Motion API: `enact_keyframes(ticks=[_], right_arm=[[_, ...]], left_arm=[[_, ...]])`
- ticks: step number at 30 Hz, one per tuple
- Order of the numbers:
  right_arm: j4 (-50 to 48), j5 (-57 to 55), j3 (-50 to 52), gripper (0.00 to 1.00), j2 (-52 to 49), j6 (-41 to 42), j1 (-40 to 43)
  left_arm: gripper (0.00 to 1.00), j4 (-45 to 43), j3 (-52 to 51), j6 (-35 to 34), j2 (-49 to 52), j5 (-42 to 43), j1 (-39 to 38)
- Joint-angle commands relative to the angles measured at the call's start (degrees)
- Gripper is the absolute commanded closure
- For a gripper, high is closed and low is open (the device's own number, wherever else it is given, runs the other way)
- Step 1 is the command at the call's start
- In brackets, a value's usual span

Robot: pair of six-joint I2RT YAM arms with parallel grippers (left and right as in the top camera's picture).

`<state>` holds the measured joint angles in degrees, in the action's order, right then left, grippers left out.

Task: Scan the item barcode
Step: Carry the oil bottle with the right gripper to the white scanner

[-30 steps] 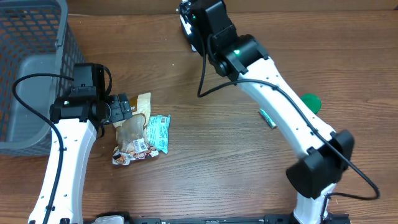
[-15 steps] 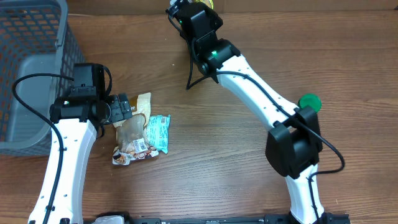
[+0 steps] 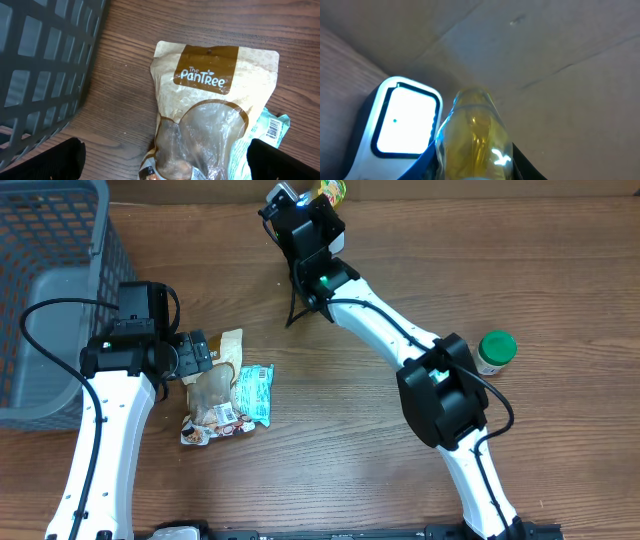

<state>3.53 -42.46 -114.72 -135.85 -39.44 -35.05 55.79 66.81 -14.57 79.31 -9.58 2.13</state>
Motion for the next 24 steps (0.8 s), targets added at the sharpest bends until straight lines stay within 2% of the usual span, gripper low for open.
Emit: enact_keyframes(ticks=[1,6,20,24], right_arm=[[-2.05,-2.97,-1.01,0.96,-0.37,1.38,-0.37],[-2.25,-3.39,-1.01,0.96,-1.03,4.85,-0.35],[-1.77,-4.55,-1.03,0.96,-1.60,6.88,-0.17],[-1.75,-10.05,-1.38,0.96,-1.05,6.84,-0.20]], left_arm=[[0.01,0.04,1.16,0.87,0.09,0.22,-0.28],[0.01,0.04,1.16,0.87,0.09,0.22,-0.28],[0.00,0.04,1.16,0.87,0.09,0.22,-0.28],[0.00,0.04,1.16,0.87,0.09,0.22,-0.28]])
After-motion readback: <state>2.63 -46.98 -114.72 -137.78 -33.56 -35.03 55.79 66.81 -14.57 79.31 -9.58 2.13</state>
